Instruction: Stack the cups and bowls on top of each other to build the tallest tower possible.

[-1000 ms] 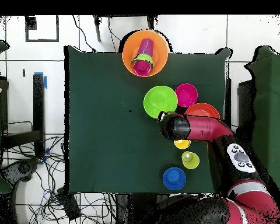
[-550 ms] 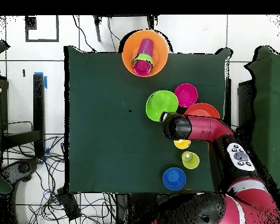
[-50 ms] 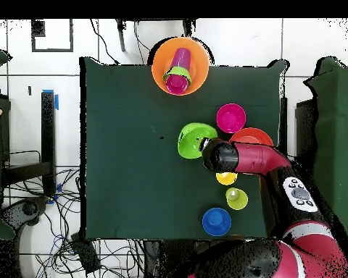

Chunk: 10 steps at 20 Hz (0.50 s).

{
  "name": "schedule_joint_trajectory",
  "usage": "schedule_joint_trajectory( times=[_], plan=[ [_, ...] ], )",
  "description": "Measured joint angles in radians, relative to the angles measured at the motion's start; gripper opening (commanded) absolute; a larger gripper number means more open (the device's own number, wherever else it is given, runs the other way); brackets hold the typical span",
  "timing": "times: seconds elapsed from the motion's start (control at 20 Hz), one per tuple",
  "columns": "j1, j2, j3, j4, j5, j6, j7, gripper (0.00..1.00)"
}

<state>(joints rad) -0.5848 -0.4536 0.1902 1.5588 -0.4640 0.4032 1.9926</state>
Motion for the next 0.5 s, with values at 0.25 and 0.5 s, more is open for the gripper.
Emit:
schedule_joint_trajectory(
  times=[0.25,0.5],
  plan=[
    [0.001,-0.001,0.0,-0.006,0.0,0.0,0.0,0.0],
    [0.012,-0.016,-0.001,-0.005,0.0,0.002,0.0,0.0]
  ],
)
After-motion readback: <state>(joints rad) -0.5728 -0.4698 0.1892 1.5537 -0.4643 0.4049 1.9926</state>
